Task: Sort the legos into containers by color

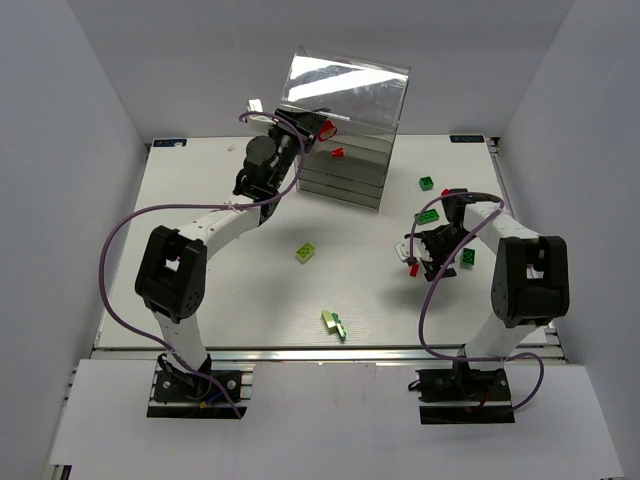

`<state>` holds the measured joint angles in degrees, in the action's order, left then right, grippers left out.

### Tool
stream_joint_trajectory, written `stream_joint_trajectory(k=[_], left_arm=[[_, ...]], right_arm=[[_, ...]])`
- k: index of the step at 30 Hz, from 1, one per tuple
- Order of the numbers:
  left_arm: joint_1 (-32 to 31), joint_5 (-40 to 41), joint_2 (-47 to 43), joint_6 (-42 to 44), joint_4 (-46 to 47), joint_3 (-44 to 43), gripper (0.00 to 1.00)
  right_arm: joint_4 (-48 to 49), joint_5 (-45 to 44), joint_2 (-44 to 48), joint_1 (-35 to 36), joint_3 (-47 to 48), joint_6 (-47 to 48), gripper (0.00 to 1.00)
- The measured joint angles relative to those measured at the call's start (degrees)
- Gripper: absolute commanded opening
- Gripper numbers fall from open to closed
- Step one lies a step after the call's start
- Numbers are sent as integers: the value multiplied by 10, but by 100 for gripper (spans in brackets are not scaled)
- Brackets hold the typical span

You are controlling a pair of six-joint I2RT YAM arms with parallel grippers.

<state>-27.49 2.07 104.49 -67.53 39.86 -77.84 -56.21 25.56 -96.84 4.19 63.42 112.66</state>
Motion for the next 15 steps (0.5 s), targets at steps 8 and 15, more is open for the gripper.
stream_joint_trajectory(k=[8,15], left_arm=[[0,0,0,0,0,0,49],[0,0,0,-5,0,0,50]], right_arm=[[33,-27,-31,30,13,3,80],[43,-40,-43,50,13,3,74]])
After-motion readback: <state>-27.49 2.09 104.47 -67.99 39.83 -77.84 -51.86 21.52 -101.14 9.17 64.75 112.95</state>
